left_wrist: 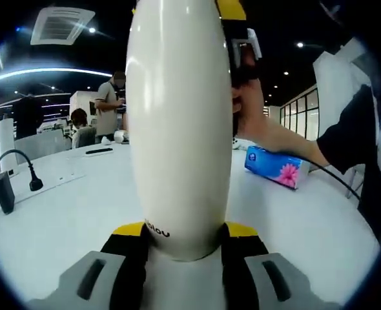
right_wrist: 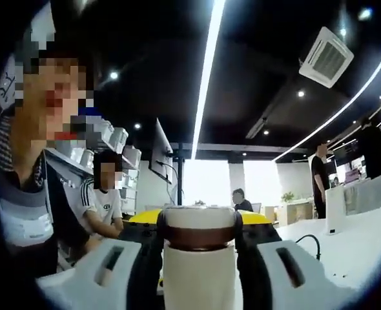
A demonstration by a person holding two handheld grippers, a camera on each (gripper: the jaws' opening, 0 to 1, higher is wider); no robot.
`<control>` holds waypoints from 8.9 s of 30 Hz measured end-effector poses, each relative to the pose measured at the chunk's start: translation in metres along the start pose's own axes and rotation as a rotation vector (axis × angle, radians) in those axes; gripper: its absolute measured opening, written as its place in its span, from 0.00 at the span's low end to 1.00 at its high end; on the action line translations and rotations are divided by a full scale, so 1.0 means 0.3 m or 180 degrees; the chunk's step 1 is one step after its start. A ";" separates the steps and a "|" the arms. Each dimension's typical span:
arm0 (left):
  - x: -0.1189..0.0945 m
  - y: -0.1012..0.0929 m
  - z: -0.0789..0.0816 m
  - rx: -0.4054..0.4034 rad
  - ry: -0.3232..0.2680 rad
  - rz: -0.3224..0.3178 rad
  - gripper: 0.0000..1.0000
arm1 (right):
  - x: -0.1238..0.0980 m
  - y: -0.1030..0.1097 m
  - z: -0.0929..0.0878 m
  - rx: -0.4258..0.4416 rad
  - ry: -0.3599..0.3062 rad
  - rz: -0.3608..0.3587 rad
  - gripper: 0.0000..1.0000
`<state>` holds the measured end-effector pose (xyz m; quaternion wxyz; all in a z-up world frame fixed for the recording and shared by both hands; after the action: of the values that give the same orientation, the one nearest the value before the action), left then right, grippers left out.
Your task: Grasp the water cup twist off the cup lid place the cup lid on the table
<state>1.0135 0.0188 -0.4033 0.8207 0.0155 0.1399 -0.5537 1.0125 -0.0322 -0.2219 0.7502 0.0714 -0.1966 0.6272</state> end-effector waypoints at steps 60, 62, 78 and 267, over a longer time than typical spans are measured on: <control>-0.001 0.000 0.001 0.0007 0.0004 -0.0026 0.46 | 0.004 0.011 0.029 -0.0112 -0.0075 -0.0071 0.49; 0.000 0.002 0.001 0.0007 0.0004 -0.0026 0.46 | 0.004 0.010 0.031 -0.0103 -0.0087 -0.0074 0.49; -0.002 0.000 0.001 0.0007 0.0003 -0.0026 0.46 | 0.006 0.009 0.039 -0.0061 -0.0169 -0.0079 0.48; -0.004 -0.010 0.003 0.0012 0.0004 -0.0047 0.46 | 0.010 0.005 0.141 -0.0467 -0.0075 -0.0327 0.48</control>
<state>1.0105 0.0185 -0.4017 0.8165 0.0163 0.1395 -0.5600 1.0029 -0.0442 -0.1822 0.7822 0.0336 -0.2469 0.5710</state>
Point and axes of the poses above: the point that each gripper's makers call its tool centre point, and the gripper's own axes: x roughly forward along the fingers, y roughly to its left, z roughly out of its top, the point moved 5 cm from there along -x, roughly backward along the fingers, and after that the axes turned 8 degrees about -x, right-handed, at the moved point
